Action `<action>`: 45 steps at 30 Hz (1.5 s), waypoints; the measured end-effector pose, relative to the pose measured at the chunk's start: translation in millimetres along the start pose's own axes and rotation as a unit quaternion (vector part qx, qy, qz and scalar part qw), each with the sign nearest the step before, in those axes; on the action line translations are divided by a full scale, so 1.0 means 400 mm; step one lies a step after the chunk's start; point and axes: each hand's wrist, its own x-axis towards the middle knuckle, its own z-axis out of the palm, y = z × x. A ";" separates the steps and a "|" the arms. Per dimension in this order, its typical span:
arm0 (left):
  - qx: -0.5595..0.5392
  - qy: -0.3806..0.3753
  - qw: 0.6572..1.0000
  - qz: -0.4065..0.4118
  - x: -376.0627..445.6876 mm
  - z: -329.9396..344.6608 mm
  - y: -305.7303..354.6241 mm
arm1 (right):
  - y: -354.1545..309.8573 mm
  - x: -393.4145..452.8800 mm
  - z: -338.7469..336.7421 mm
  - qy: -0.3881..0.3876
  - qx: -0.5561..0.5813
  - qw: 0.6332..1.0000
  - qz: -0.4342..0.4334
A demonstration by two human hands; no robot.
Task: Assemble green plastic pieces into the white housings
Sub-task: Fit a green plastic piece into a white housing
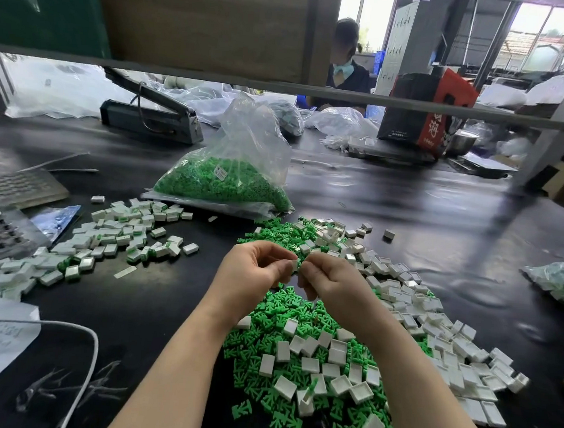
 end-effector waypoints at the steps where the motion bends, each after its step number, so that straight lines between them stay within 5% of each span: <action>1: 0.001 -0.001 1.000 -0.001 0.000 0.000 -0.001 | -0.002 0.000 -0.001 -0.005 0.003 1.000 0.000; 34: 0.081 -0.070 0.991 0.075 0.000 -0.033 0.002 | -0.002 -0.013 -0.009 -0.079 0.015 0.997 -0.004; 45: 0.095 -0.135 0.986 0.029 -0.003 -0.032 -0.009 | 0.000 -0.014 -0.012 -0.083 0.040 0.996 -0.005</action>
